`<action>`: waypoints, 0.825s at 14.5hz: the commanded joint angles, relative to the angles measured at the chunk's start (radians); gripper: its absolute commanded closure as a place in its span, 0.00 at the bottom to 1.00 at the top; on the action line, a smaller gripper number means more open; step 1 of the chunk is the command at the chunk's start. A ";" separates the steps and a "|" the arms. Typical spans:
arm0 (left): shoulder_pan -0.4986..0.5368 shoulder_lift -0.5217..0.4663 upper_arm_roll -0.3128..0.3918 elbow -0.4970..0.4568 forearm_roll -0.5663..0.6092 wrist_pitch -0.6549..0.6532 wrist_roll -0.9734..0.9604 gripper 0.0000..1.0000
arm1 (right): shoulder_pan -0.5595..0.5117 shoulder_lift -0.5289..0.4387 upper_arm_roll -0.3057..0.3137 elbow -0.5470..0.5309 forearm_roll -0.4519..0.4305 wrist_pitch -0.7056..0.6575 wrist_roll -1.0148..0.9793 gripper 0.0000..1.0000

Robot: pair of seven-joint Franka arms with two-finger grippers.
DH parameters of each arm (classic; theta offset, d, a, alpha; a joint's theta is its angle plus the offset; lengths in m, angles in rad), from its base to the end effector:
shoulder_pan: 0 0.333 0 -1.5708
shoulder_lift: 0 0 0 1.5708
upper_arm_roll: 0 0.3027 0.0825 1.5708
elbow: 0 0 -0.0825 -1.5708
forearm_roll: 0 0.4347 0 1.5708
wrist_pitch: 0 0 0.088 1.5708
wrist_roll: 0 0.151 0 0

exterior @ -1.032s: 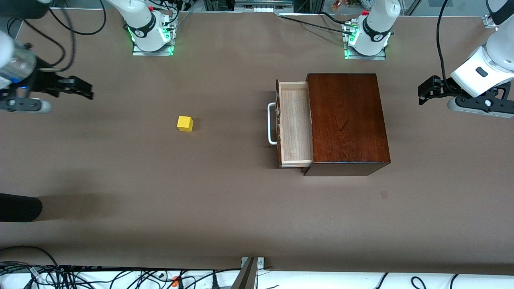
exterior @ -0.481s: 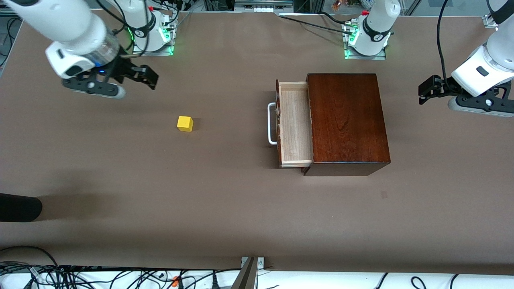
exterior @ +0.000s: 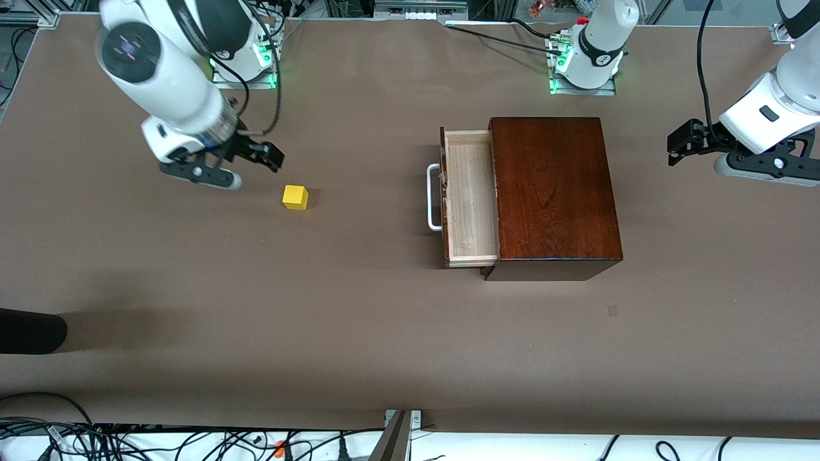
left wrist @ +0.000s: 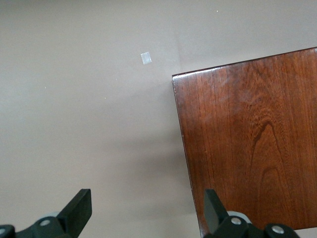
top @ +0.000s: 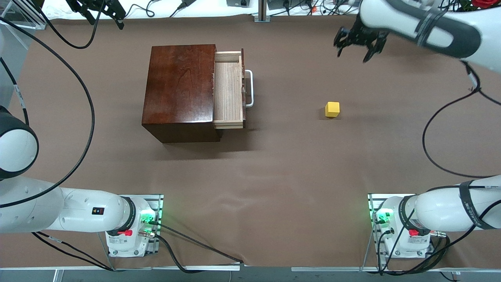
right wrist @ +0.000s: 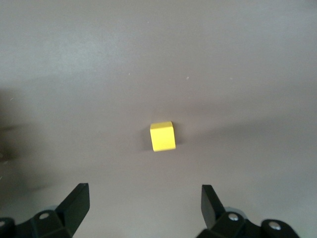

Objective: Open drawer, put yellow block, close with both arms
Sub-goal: 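Reach the right gripper down to the yellow cube, then close the right gripper on the yellow cube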

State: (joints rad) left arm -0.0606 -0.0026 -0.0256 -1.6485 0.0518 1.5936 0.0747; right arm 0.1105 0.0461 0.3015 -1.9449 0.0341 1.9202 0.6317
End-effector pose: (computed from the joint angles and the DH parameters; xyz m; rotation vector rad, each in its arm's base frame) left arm 0.5998 -0.0441 0.5304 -3.0781 0.2521 0.0803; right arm 0.5522 0.2447 0.3741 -3.1128 0.3632 0.1289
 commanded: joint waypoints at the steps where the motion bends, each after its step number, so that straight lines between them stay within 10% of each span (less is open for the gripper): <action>1: 0.007 -0.003 0.000 0.018 -0.029 -0.021 0.017 0.00 | -0.006 -0.040 0.041 -0.211 0.017 0.202 0.049 0.00; 5: 0.007 -0.003 0.000 0.018 -0.029 -0.023 0.017 0.00 | -0.008 0.020 0.042 -0.390 0.017 0.477 0.060 0.00; 12: 0.007 -0.003 0.001 0.018 -0.029 -0.023 0.017 0.00 | -0.009 0.228 0.031 -0.391 -0.022 0.664 0.057 0.00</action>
State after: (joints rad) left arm -0.0604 -0.0027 -0.0255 -1.6477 0.0518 1.5908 0.0747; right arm 0.1078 0.2398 0.3329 -2.3479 0.0312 2.5580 0.6853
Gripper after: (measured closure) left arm 0.000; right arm 0.000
